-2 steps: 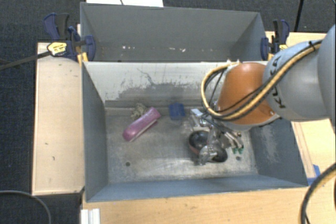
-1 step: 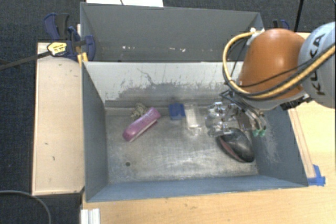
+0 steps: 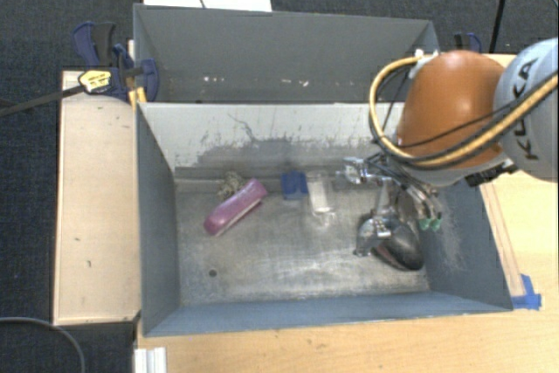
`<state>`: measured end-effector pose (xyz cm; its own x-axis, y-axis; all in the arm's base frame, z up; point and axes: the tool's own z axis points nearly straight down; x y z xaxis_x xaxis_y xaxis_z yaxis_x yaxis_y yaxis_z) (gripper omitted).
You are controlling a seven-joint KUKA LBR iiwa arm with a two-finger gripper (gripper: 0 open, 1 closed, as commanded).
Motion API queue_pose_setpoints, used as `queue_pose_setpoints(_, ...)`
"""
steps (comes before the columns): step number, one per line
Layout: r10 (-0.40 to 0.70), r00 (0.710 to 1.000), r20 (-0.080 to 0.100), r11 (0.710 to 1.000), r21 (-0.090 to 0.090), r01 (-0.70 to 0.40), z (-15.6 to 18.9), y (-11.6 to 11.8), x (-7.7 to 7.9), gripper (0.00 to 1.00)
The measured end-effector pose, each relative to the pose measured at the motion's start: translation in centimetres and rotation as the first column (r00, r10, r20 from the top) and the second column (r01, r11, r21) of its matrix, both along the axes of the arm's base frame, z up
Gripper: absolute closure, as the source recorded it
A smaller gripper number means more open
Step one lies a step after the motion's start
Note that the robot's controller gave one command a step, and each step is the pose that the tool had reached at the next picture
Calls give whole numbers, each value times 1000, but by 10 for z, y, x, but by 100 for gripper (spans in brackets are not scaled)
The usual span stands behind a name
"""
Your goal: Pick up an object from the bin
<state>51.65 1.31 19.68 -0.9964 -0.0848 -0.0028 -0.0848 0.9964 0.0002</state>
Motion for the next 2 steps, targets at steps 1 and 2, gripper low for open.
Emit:
queue_pose_setpoints(1, 118, 993, -2, 993, -1, -118, -128, -148, -9, 0)
queue_pose_setpoints(2, 125, 992, 0, 992, -2, -125, -125, -145, -8, 100)
